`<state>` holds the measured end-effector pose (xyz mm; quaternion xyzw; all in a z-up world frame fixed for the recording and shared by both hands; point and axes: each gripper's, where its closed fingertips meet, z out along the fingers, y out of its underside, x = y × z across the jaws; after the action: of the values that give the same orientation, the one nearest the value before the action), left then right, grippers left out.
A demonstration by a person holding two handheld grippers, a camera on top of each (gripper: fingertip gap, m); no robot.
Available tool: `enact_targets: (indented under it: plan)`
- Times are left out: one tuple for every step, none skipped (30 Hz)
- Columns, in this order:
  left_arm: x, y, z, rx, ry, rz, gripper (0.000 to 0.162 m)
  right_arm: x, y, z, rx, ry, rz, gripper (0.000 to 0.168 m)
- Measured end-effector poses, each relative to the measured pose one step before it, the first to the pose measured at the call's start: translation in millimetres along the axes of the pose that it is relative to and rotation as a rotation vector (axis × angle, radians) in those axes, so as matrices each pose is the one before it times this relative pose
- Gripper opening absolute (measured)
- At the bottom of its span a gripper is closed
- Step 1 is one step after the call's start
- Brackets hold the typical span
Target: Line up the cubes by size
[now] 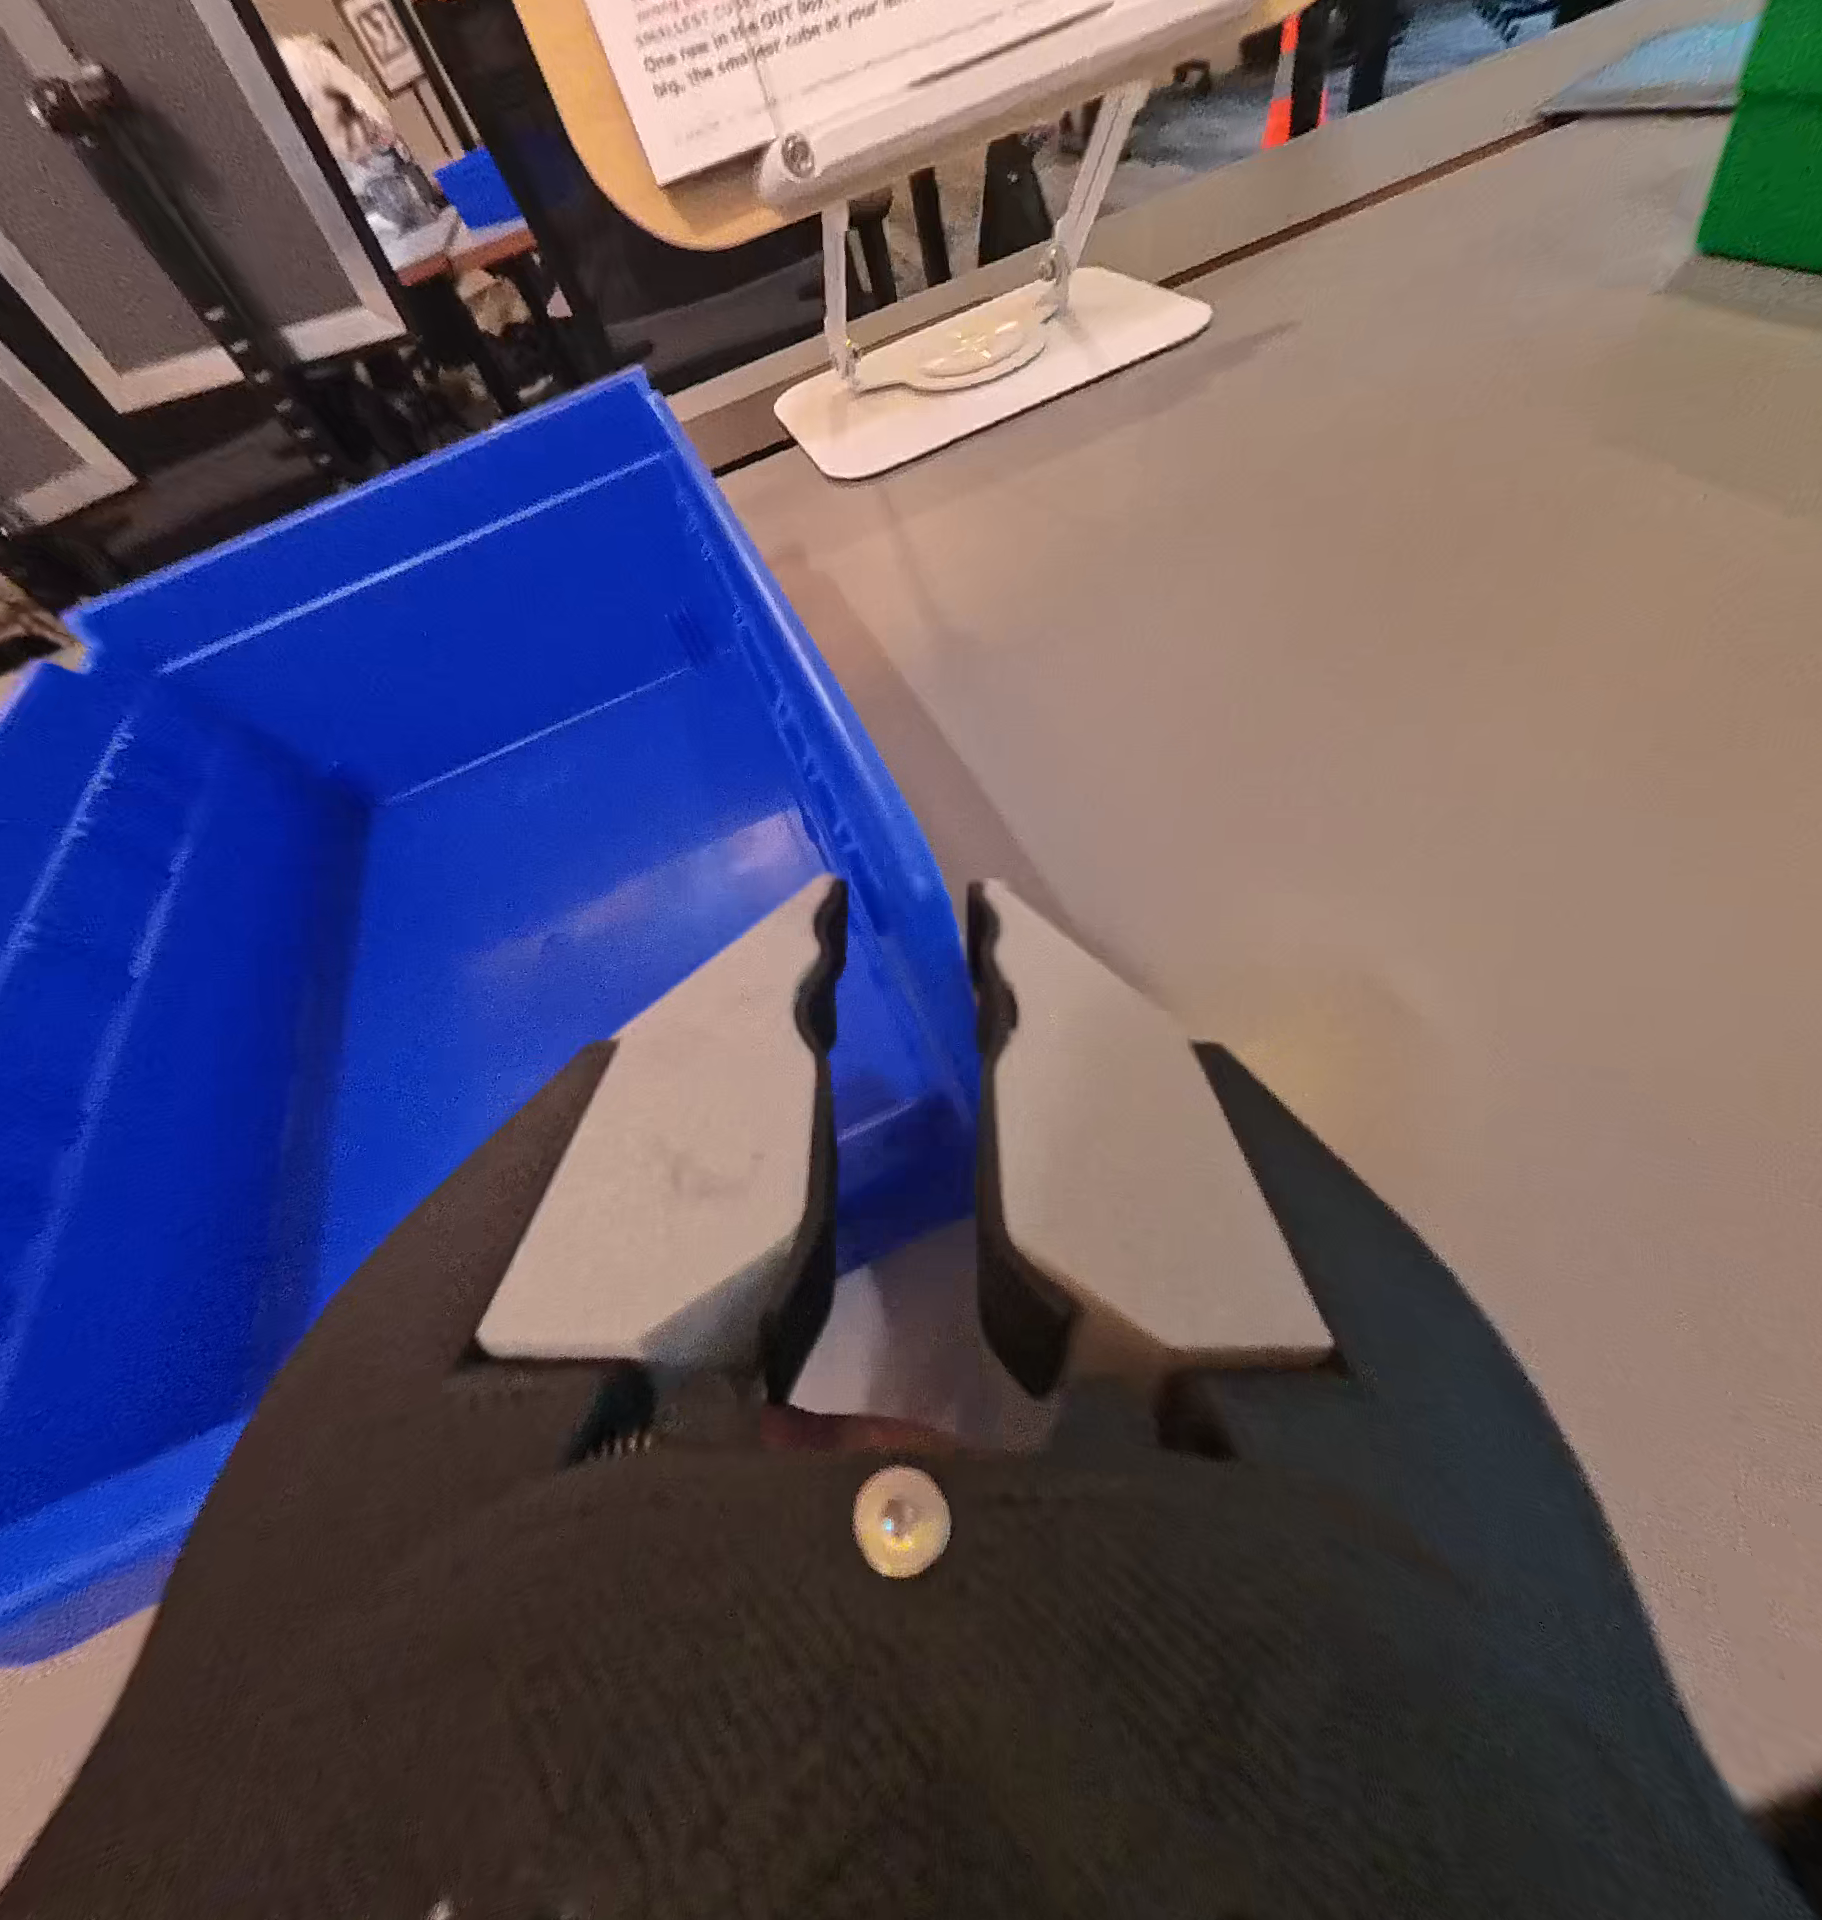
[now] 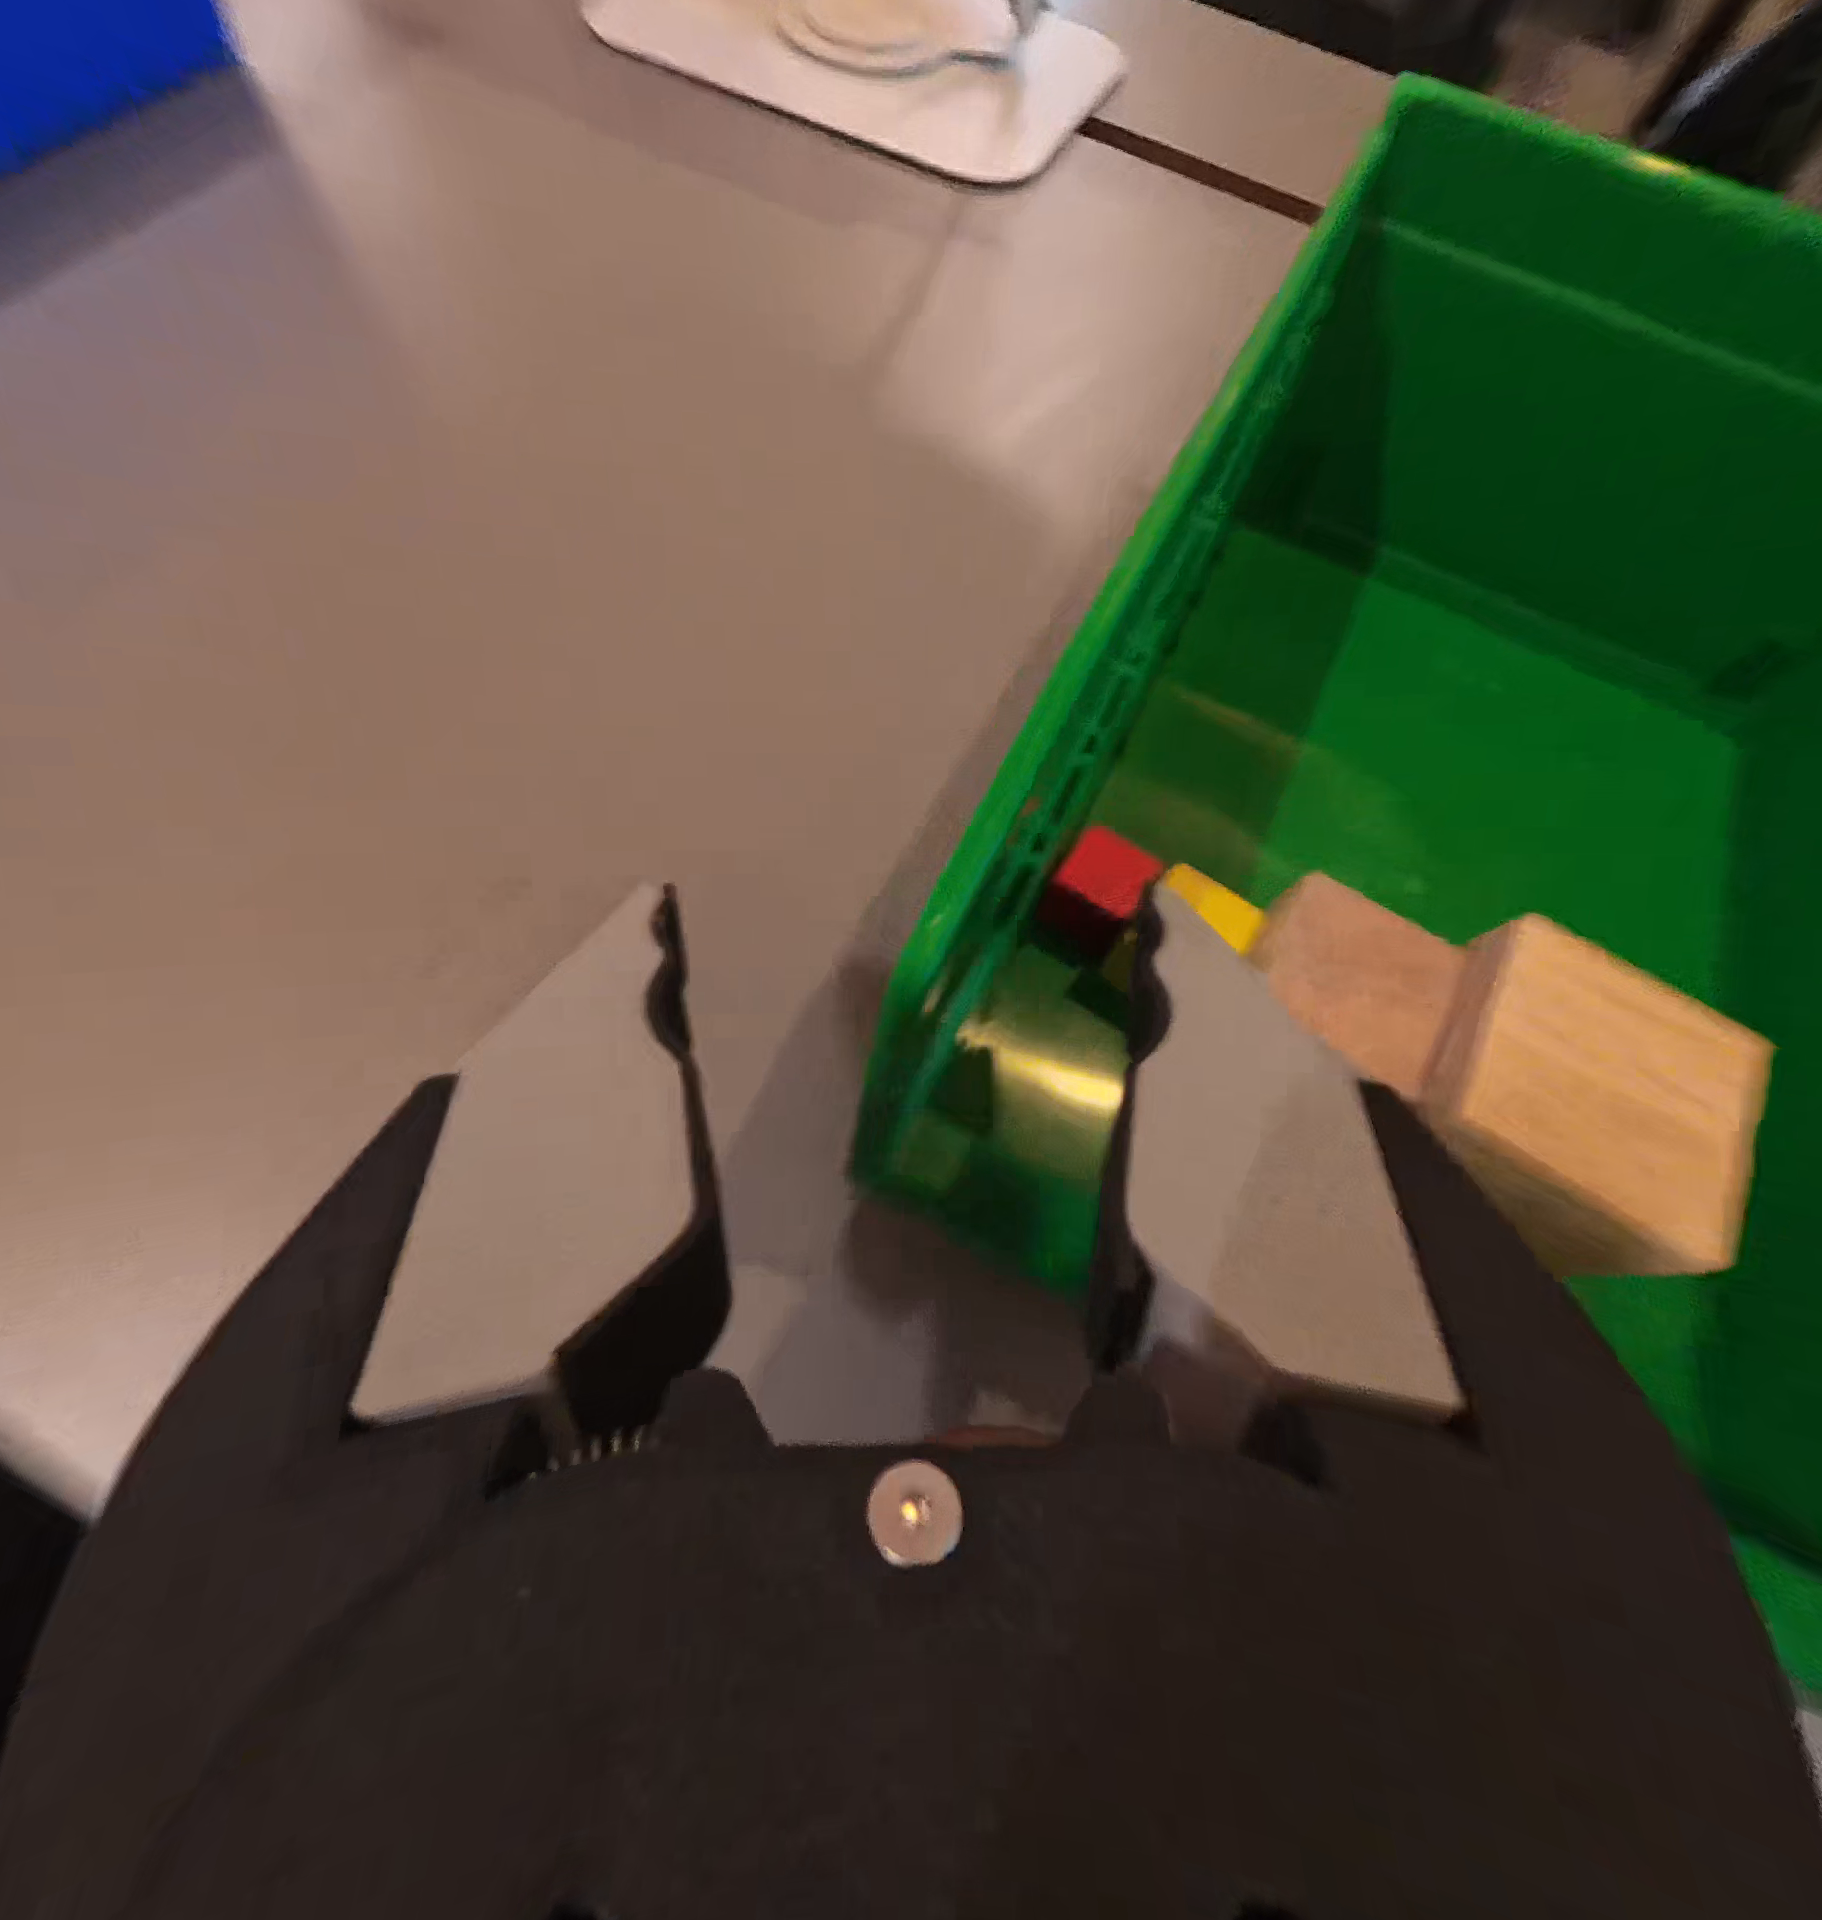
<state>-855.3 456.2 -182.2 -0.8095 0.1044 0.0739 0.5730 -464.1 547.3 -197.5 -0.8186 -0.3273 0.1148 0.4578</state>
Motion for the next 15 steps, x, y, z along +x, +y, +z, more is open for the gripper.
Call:
enact_targets:
  plan:
    - [-2.94,-1.09,6.29,0.0033,-0.0227,-0.0117,0.017,14.25,-0.76,4.93,-0.0090,0.1011,-0.0624,0.051]
    - [-4.78,-0.11,4.87,-0.0067,-0.0384,0.0133,0.014,1.00,-2.78,2.36,0.0081,0.0173,-0.0467,0.027]
    - [-6.72,0.29,2.03,-0.0072,-0.0539,0.0527,0.011,2.45,-0.95,0.72,-0.0049,0.0210,0.0307,0.022]
    - [-9.39,1.51,-1.00,-0.0092,-0.0656,0.0636,0.005,0.88,0.42,-0.51,-0.0075,-0.0049,0.0123,0.020]
    - [-7.46,1.83,-3.10,0.0032,-0.0213,0.0259,0.003,2.95,1.44,-2.35,-0.0021,-0.0034,0.0074,0.018]
    - [-4.64,0.78,-4.78,0.0249,0.0422,-0.0620,0.001,5.78,3.78,-3.48,-0.0058,0.0118,-0.0010,0.013]
    - [-8.72,0.15,-6.56,0.0268,0.0481,-0.0895,0.000,5.92,5.23,-4.27,-0.0089,0.0097,-0.0035,0.008]
    - [-11.85,-2.92,-7.86,0.0354,0.0385,-0.0901,0.000,2.34,4.61,-5.13,-0.0094,-0.0045,-0.0029,0.004]
    - [-12.68,-9.51,-9.16,0.0563,0.0258,-0.0776,0.000,-4.09,2.76,-4.62,-0.0113,-0.0259,-0.0097,0.004]
    - [-10.70,-12.68,-8.73,0.0411,0.0129,-0.0470,0.000,-8.50,-0.60,-3.77,-0.0052,-0.0261,0.0001,0.004]
    - [-8.18,-15.13,-7.56,0.0271,-0.0060,-0.0162,0.000,-11.90,-3.42,-2.33,-0.0039,-0.0162,-0.0141,0.005]
    - [-5.10,-18.54,-6.57,0.0323,-0.0121,-0.0057,0.000,-16.44,-5.21,-0.08,-0.0035,-0.0286,-0.0119,0.007]
    - [-1.96,-16.40,-4.55,0.0107,0.0011,-0.0251,0.000,-19.02,-7.34,2.18,0.0077,-0.0351,-0.0011,0.010]
    - [1.27,-14.73,-2.85,0.0114,0.0103,0.0148,0.000,-19.51,-8.78,4.11,0.0200,-0.0289,0.0010,0.012]
    - [3.57,-16.67,-1.93,0.0350,0.0153,0.0117,0.000,-19.07,-7.65,6.10,0.0135,-0.0193,-0.0110,0.013]
